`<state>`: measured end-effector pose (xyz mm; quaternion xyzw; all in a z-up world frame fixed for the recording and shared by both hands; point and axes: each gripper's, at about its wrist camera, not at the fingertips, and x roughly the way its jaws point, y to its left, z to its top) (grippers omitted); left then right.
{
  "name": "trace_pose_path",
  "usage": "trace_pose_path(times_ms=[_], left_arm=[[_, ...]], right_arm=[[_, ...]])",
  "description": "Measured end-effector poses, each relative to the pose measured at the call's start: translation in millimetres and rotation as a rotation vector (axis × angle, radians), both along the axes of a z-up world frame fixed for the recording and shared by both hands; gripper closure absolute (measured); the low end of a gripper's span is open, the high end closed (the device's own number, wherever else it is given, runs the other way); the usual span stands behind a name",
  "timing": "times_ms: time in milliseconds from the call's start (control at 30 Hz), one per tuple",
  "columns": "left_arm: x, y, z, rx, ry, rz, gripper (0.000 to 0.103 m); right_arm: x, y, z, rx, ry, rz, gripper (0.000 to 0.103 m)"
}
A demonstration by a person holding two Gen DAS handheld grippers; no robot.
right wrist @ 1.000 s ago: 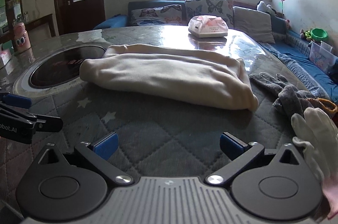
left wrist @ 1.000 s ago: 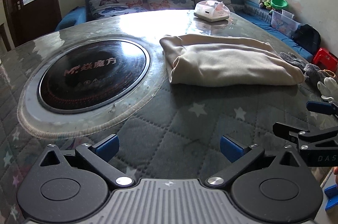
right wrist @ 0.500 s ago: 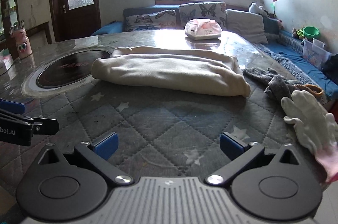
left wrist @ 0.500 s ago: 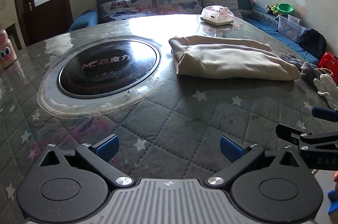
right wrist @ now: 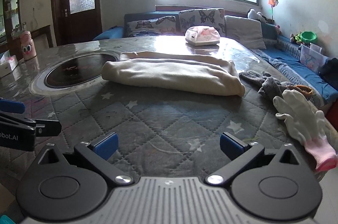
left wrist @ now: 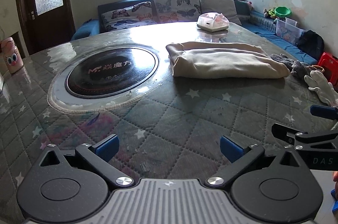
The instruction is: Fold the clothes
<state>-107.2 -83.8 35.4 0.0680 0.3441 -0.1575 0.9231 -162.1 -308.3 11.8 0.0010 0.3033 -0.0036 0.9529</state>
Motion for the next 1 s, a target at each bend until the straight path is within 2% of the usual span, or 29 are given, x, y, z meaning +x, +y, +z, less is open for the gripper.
trace_pose_path(times_ms=[500,1000], left_arm=[[-22.4,2.0,6.4,-0.012,-0.036,-0.038,0.000],[-27.3,-3.5,3.4,0.000,-0.038,-0.060,0.000]], right_arm=[[-24.4,3.7,15.5,-0.029,-0.028,-0.033,0.000],[-35.9,5.8,10.7,-0.042,-0.018,-0.063,0.000]])
